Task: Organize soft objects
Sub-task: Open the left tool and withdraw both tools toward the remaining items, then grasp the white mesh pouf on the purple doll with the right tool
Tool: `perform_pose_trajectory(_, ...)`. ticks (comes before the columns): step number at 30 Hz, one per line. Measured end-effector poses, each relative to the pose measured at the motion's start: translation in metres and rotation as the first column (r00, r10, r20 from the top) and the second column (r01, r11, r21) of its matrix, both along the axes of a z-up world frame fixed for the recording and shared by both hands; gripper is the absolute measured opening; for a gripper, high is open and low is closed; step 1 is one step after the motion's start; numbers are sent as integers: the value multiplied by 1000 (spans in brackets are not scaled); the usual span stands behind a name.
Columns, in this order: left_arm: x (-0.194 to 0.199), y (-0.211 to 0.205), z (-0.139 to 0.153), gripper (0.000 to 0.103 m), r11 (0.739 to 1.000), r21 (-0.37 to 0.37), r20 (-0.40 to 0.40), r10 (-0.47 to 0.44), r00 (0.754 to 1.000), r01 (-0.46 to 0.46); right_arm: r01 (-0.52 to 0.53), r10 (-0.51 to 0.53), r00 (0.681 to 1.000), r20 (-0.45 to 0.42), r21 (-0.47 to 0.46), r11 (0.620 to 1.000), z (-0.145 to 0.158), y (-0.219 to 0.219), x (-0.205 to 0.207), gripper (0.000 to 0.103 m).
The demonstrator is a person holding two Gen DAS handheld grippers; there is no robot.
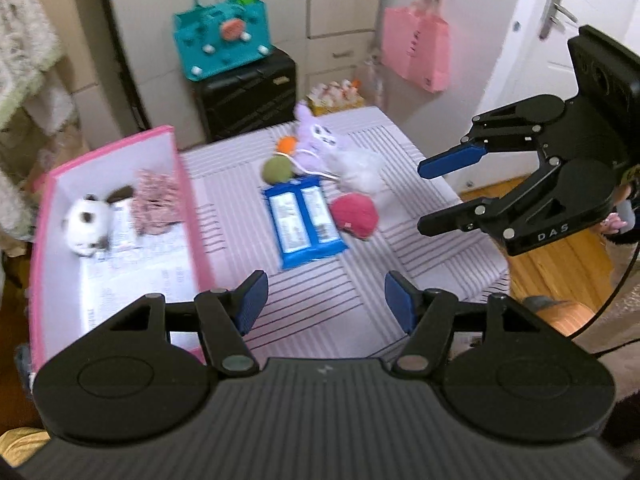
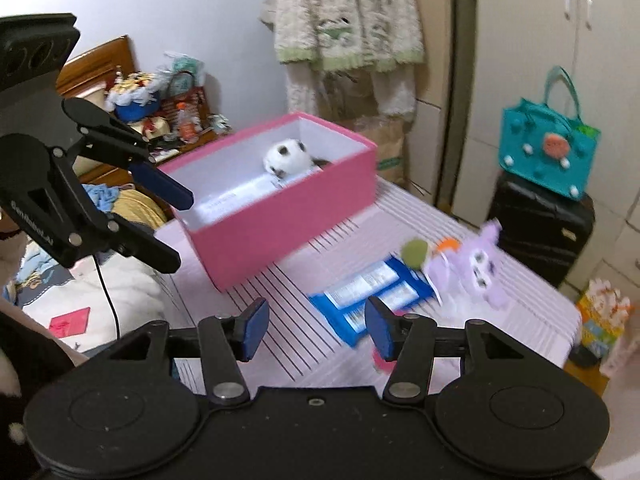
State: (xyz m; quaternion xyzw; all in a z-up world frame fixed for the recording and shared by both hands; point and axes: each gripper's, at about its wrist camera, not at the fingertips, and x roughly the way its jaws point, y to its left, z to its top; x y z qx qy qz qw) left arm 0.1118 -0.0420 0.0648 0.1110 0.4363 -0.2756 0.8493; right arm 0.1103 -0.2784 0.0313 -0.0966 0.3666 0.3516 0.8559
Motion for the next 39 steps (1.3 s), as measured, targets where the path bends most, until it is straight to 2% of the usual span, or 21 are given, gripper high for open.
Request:
perform_pose_trajectory(7,25,-31,-30,64,998,-33,-66,-57,996,55,50,-52,998,-30,-39,998,-32,-29,7,59)
perform_pose_trajectory(14,54,-53,-57,64,995,-91,-96,-47,994,38,94,-94,996,-2,-30,995,-54,-56,25,61)
perform_pose_trajectory(20,70,-76,-82,63,993,-105,-53,-56,997,50,129,-128,992,-20,22,991,-66,-78,61,64)
perform_pose_trajectory(23,75,-89,-97,63,994,-90,-23,-67,997,65,129,-130,992,0,56,990,-75,-81,76,68)
perform_pose_trajectory(27,82,-99,-114,63,993,-99,1,-66,998,65,121,-121,993,-4,59,991,-89,-78,94,68)
perform_pose_trajectory(32,92,-109,-133,63,993,-110,-10,-44,999,42,110,-109,994,-13,83,990,-103,-72,110,71)
perform_pose_trajectory(35,92,-116,-141,63,995,-88,16,-39,999,40,109,-110,994,5,68,992,-108,-67,119,74)
perform_pose_trajectory(39,93,-125,-150,63,998,-50,51,-46,998,49,111,-110,994,-25,69,991,-119,-63,134,74)
